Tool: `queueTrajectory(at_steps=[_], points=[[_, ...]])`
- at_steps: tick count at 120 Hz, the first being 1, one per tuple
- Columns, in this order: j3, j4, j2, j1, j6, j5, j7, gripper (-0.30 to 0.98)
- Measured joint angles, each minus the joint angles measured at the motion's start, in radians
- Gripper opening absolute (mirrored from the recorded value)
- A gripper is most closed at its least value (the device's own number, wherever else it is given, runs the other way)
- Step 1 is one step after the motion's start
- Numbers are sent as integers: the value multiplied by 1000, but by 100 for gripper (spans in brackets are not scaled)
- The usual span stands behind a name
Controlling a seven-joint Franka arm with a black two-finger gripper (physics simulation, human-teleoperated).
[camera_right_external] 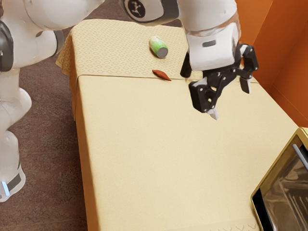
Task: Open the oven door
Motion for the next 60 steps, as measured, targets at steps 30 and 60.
queueTrajectory(at_steps=[30, 60], points=[[44, 84, 192, -24, 195, 30, 207, 69], [104, 157, 324, -53, 292, -4, 366, 68]])
